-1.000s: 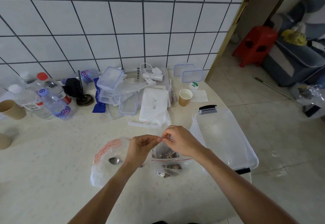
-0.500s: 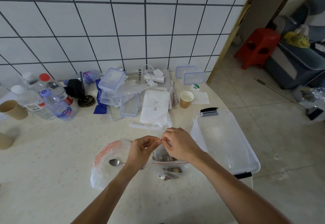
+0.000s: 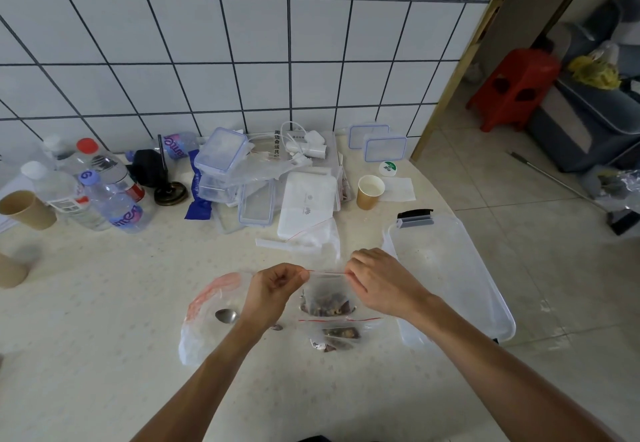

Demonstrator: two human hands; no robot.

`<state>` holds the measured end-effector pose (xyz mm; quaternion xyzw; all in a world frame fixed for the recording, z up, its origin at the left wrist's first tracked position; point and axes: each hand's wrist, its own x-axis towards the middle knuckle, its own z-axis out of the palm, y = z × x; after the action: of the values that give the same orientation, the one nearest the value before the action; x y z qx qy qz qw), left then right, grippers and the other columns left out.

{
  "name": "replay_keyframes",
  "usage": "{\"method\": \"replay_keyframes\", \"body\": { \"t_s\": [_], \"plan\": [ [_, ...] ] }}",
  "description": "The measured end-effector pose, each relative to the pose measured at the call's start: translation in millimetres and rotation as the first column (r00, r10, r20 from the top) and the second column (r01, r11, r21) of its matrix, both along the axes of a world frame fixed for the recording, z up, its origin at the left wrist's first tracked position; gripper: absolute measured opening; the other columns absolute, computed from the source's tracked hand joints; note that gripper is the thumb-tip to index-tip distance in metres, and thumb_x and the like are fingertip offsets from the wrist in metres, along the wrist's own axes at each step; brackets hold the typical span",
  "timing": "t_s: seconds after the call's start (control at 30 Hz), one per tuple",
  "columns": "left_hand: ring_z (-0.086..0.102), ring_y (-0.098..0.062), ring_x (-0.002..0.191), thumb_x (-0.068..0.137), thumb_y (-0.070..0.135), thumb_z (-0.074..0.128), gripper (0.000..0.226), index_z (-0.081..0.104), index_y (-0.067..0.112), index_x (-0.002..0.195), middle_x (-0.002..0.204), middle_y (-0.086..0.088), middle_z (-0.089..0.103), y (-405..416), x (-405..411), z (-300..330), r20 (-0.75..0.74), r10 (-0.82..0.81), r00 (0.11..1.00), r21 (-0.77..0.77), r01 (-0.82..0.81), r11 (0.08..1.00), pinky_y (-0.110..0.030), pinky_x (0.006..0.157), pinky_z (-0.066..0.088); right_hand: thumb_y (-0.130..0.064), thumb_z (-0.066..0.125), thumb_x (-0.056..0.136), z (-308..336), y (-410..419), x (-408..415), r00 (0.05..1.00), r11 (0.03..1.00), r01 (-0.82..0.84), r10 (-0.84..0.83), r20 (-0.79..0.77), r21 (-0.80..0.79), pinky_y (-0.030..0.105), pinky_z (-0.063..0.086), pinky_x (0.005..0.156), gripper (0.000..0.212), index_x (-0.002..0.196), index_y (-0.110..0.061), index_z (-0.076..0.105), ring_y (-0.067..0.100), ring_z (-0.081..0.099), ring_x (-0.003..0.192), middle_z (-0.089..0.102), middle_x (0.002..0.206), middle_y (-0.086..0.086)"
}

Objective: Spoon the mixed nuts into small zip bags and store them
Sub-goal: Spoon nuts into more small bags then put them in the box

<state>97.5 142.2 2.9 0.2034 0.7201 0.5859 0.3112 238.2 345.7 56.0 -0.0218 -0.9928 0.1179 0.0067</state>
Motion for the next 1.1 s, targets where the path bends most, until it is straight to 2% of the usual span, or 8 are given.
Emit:
{"method": "replay_keyframes", "body": {
  "t_s": [0.23,0.47,0.6,0.77,0.83,0.93,1.03,1.1],
  "plan": [
    [0.073,-0.006,0.086,0.092,0.026,0.077,0.009,0.081,0.018,0.09,0.094,0.004,0.08,-5,-1,1,0.038,-0.001,0.999,0.0,0.001,1.0,-0.012,0.076,0.051,-0.034,0.046,0.108,-4,26,21,0.986,0.989,0.135,-0.127,0.11,-0.065,0.017,0.037,0.079,0.024,0.101,-0.019,0.063,0.007,0.053,0.085,0.058,0.096,-0.01],
    [0.07,-0.002,0.081,0.094,0.021,0.075,0.013,0.08,0.014,0.084,0.089,0.003,0.079,-7,8,-3,0.077,0.008,0.997,-0.031,-0.005,0.999,-0.009,0.073,0.049,-0.049,0.065,0.094,-5,37,27,0.95,0.886,0.295,-0.231,0.211,-0.357,0.037,0.051,0.069,0.043,0.079,-0.009,0.066,0.02,0.061,0.07,0.063,0.074,0.001],
    [0.068,-0.005,0.084,0.095,0.027,0.074,0.016,0.078,0.017,0.083,0.091,-0.004,0.078,-10,8,-8,0.128,0.029,0.991,-0.06,-0.021,0.998,-0.017,0.072,0.051,-0.077,0.06,0.078,-8,43,23,0.931,0.841,0.342,-0.243,0.272,-0.42,0.038,0.053,0.068,0.067,0.069,-0.011,0.067,0.02,0.061,0.062,0.064,0.066,0.002],
    [0.071,-0.009,0.109,0.097,0.05,0.063,0.033,0.076,0.024,0.112,0.111,0.004,0.077,-14,-4,-7,0.157,-0.014,0.988,-0.029,0.019,0.999,-0.024,0.096,0.051,-0.089,0.044,0.083,-11,54,9,0.897,0.73,0.441,-0.374,0.236,-0.522,0.047,0.057,0.075,0.082,0.068,-0.011,0.064,0.016,0.069,0.069,0.071,0.071,0.002],
    [0.071,-0.009,0.111,0.1,0.054,0.053,0.041,0.073,0.025,0.12,0.114,0.005,0.077,-10,-11,-8,0.179,0.03,0.983,-0.037,-0.024,0.999,-0.029,0.097,0.051,-0.088,0.039,0.084,-9,56,-4,0.864,0.667,0.498,-0.439,0.248,-0.555,0.043,0.058,0.084,0.077,0.071,-0.018,0.068,0.013,0.073,0.08,0.076,0.079,-0.007],
    [0.073,-0.012,0.107,0.101,0.056,0.047,0.046,0.073,0.022,0.118,0.112,0.003,0.078,-1,-26,-16,0.253,0.153,0.955,-0.097,-0.132,0.986,-0.032,0.096,0.053,-0.069,0.042,0.097,-9,56,-30,0.854,0.629,0.504,-0.464,0.234,-0.592,0.045,0.055,0.092,0.065,0.079,-0.013,0.07,0.016,0.071,0.085,0.075,0.083,-0.002],
    [0.07,-0.019,0.111,0.106,0.048,0.045,0.043,0.067,0.014,0.122,0.119,-0.002,0.073,17,-44,-29,0.355,0.241,0.903,-0.177,-0.188,0.966,-0.039,0.103,0.051,-0.05,0.048,0.104,-16,60,-63,0.827,0.578,0.544,-0.494,0.27,-0.608,0.042,0.052,0.085,0.059,0.093,0.005,0.065,0.035,0.067,0.094,0.072,0.095,0.021],
    [0.067,-0.02,0.109,0.107,0.042,0.049,0.034,0.062,0.014,0.121,0.117,-0.001,0.069,30,-55,-38,0.434,0.284,0.855,-0.227,-0.202,0.953,-0.042,0.103,0.051,-0.046,0.052,0.105,-23,63,-85,0.801,0.545,0.59,-0.487,0.349,-0.596,0.035,0.049,0.083,0.051,0.103,0.003,0.064,0.033,0.068,0.102,0.073,0.107,0.019]
  ]
}}
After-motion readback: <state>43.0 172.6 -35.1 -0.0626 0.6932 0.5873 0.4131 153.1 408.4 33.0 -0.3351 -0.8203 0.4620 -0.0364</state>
